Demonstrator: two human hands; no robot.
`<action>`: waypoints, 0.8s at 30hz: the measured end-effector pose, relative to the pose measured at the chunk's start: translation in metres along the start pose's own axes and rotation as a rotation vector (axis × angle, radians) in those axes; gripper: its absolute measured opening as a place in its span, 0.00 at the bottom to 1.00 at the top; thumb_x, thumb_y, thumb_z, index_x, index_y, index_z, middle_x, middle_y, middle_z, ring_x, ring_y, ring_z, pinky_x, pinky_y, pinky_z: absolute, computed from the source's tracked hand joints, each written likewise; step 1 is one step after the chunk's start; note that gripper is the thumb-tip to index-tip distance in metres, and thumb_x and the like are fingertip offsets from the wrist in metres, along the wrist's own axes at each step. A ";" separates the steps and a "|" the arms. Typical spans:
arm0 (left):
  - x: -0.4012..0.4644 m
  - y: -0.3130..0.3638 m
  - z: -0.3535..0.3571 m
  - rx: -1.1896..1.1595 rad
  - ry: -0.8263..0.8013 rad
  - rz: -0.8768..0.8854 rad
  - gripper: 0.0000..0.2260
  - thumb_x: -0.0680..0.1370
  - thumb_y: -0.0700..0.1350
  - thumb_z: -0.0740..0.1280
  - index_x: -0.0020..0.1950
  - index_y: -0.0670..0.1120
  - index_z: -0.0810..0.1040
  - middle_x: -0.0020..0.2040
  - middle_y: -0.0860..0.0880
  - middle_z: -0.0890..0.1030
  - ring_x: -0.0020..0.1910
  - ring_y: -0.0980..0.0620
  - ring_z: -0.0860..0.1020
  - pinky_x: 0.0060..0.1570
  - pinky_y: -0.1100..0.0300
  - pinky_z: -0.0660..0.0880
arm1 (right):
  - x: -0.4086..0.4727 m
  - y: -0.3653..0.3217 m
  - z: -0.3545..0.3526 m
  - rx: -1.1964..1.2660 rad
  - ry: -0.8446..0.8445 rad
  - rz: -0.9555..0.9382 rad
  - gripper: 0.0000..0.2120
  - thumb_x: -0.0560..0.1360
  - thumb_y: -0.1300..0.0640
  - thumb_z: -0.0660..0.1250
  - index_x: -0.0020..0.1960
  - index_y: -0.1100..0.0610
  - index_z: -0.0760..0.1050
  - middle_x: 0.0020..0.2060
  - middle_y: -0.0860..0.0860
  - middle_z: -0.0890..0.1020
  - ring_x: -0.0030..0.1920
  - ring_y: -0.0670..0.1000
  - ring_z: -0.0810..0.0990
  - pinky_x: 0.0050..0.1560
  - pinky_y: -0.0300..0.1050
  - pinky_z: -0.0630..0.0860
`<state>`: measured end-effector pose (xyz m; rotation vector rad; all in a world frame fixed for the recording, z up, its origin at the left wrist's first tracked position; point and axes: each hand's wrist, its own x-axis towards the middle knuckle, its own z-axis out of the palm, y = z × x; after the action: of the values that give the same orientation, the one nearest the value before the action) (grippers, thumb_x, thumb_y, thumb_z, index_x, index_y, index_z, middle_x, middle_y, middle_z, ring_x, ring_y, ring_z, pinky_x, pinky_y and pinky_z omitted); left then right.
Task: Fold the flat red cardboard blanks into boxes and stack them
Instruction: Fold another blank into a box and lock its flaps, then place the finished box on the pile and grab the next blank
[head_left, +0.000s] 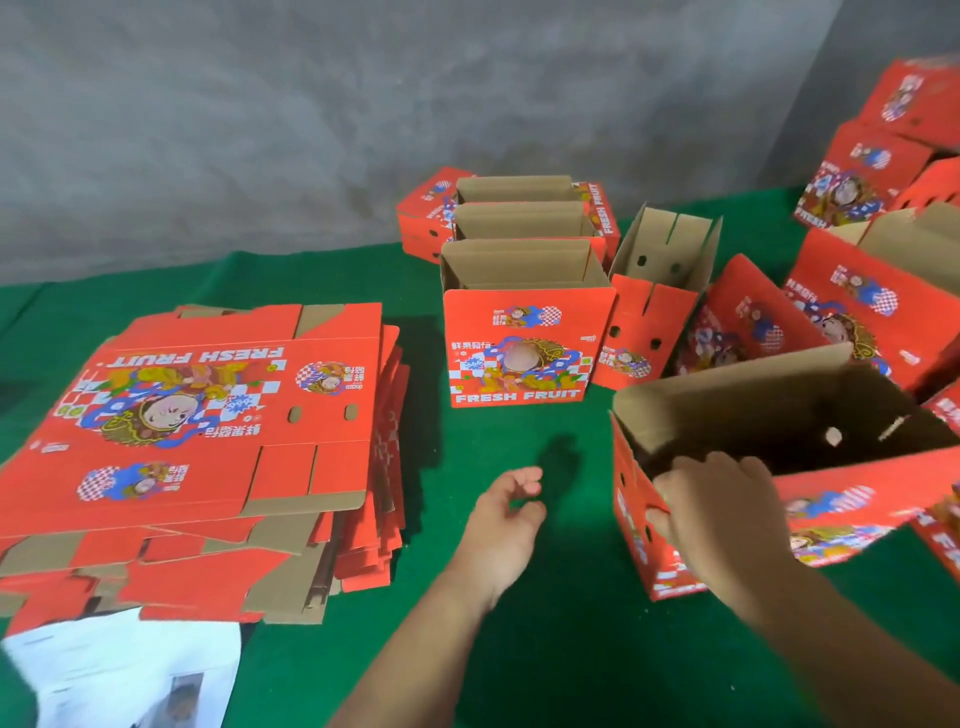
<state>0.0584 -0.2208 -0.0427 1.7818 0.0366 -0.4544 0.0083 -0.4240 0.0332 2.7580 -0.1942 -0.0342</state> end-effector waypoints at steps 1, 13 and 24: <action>-0.002 -0.001 -0.001 -0.007 -0.001 0.007 0.16 0.82 0.37 0.64 0.63 0.57 0.77 0.61 0.58 0.79 0.33 0.65 0.73 0.36 0.78 0.67 | -0.007 0.011 0.005 -0.024 -0.023 0.022 0.16 0.78 0.35 0.61 0.55 0.45 0.79 0.51 0.43 0.81 0.56 0.50 0.78 0.52 0.50 0.66; -0.023 0.002 -0.039 -0.090 0.122 0.074 0.13 0.80 0.32 0.61 0.55 0.49 0.77 0.55 0.55 0.80 0.22 0.59 0.61 0.24 0.67 0.62 | 0.005 0.146 0.092 0.412 -0.107 0.590 0.15 0.75 0.53 0.73 0.59 0.56 0.76 0.63 0.67 0.74 0.64 0.71 0.71 0.67 0.69 0.68; -0.007 -0.008 -0.159 0.959 0.519 -0.113 0.39 0.76 0.64 0.68 0.83 0.60 0.54 0.85 0.47 0.55 0.81 0.39 0.56 0.79 0.44 0.53 | 0.035 -0.066 0.006 0.545 0.064 0.046 0.39 0.73 0.37 0.68 0.80 0.41 0.58 0.78 0.53 0.59 0.77 0.59 0.58 0.76 0.61 0.56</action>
<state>0.0951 -0.0676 -0.0181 2.8179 0.3296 -0.0495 0.0510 -0.3703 0.0036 3.2885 -0.2848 0.1387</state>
